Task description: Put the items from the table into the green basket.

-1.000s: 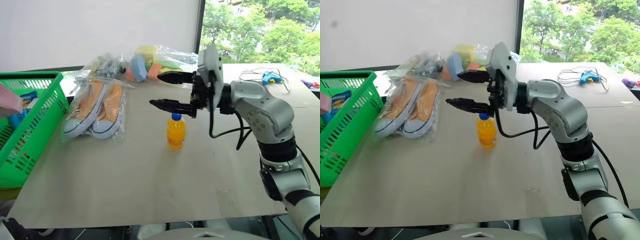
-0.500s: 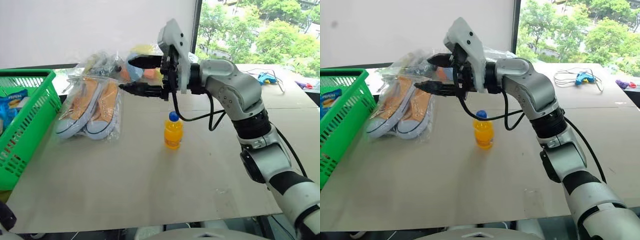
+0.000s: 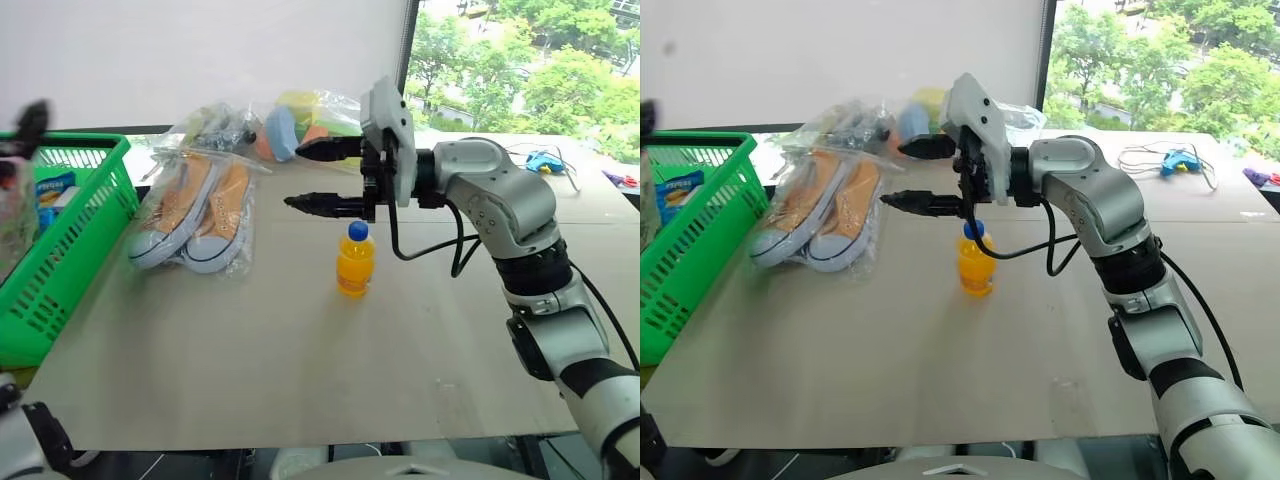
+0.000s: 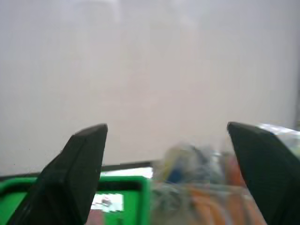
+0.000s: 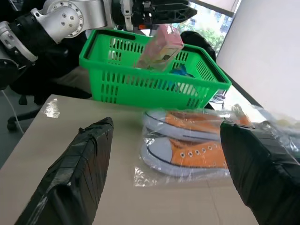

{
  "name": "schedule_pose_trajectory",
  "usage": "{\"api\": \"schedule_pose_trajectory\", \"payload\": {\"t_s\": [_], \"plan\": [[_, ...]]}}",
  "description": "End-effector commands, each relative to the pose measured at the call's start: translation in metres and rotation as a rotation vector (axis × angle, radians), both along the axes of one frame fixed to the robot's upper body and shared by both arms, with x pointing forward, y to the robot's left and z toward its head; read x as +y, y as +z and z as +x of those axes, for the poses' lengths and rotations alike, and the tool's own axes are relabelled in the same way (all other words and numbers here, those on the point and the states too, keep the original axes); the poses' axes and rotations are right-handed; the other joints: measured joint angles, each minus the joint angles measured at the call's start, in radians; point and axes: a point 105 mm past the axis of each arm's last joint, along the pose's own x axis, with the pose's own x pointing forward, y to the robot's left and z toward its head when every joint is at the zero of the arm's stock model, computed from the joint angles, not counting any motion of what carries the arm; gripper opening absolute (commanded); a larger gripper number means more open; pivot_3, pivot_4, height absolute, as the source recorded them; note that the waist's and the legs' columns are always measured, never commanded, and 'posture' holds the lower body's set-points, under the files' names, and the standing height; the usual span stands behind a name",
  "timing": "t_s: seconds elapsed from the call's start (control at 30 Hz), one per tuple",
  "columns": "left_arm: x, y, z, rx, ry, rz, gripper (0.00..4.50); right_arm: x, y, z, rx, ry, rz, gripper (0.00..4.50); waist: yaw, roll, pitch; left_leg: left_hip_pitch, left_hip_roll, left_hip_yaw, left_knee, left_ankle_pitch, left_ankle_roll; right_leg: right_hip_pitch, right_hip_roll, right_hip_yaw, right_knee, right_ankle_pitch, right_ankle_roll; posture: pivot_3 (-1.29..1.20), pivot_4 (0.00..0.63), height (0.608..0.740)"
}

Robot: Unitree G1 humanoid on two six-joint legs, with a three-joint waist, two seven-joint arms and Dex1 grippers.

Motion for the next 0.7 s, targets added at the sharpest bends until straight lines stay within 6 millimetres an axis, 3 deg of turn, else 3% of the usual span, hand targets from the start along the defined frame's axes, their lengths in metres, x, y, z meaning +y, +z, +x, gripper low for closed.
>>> {"api": "schedule_pose_trajectory", "payload": {"t_s": [0.03,0.1,0.27,0.37,0.43,0.53,0.7], "plan": [[-0.099,-0.023,-0.031,0.103,-0.5,-0.127,4.47,-0.038,-0.002,-0.002,-0.056,-0.087,-0.042,3.88,-0.011,0.003,-0.002,0.0,0.0,0.0,0.0,0.0,0.0,0.0,0.0,0.0,0.0,0.0,0.0,0.1,0.0,0.74],[-0.126,-0.064,-0.044,0.248,-0.601,-0.094,4.47,-0.055,-0.01,-0.002,-0.033,-0.148,-0.07,3.88,-0.024,0.009,-0.003,0.001,0.0,0.002,0.0,-0.001,0.002,0.001,-0.001,0.0,0.0,0.0,0.0,0.06,0.0,0.74],[-0.159,-0.109,-0.057,0.385,-0.711,-0.056,4.47,-0.078,-0.017,-0.006,0.005,-0.245,-0.088,3.88,-0.057,0.019,0.001,0.006,0.005,0.007,-0.001,0.0,0.0,0.0,0.009,0.005,0.004,-0.002,-0.006,0.0,0.0,0.74],[-0.165,-0.135,-0.039,0.428,-0.662,0.029,4.47,-0.088,-0.023,-0.01,0.018,-0.301,-0.11,3.88,-0.065,0.025,0.004,0.018,0.005,0.011,0.0,0.001,0.0,0.012,0.022,0.005,0.004,-0.007,-0.006,-0.05,0.0,0.74],[-0.172,-0.145,-0.034,0.443,-0.682,0.072,4.47,-0.091,-0.025,-0.012,0.024,-0.32,-0.117,3.88,-0.075,0.025,0.005,0.032,0.007,0.011,0.0,0.001,0.0,0.025,0.025,0.004,0.003,-0.011,-0.009,-0.06,0.0,0.74],[-0.178,-0.158,-0.026,0.453,-0.689,0.13,4.47,-0.094,-0.025,-0.016,0.03,-0.339,-0.121,3.88,-0.096,0.026,0.005,0.038,0.007,0.014,0.0,0.001,0.0,0.029,0.027,0.006,0.005,-0.011,-0.009,-0.1,0.0,0.74],[-0.185,-0.173,-0.011,0.453,-0.678,0.182,4.47,-0.095,-0.028,-0.019,0.029,-0.359,-0.139,3.88,-0.137,0.026,0.005,0.038,0.007,0.02,0.0,0.001,0.0,0.029,0.026,0.012,0.004,-0.011,-0.008,-0.13,0.0,0.74]]}}
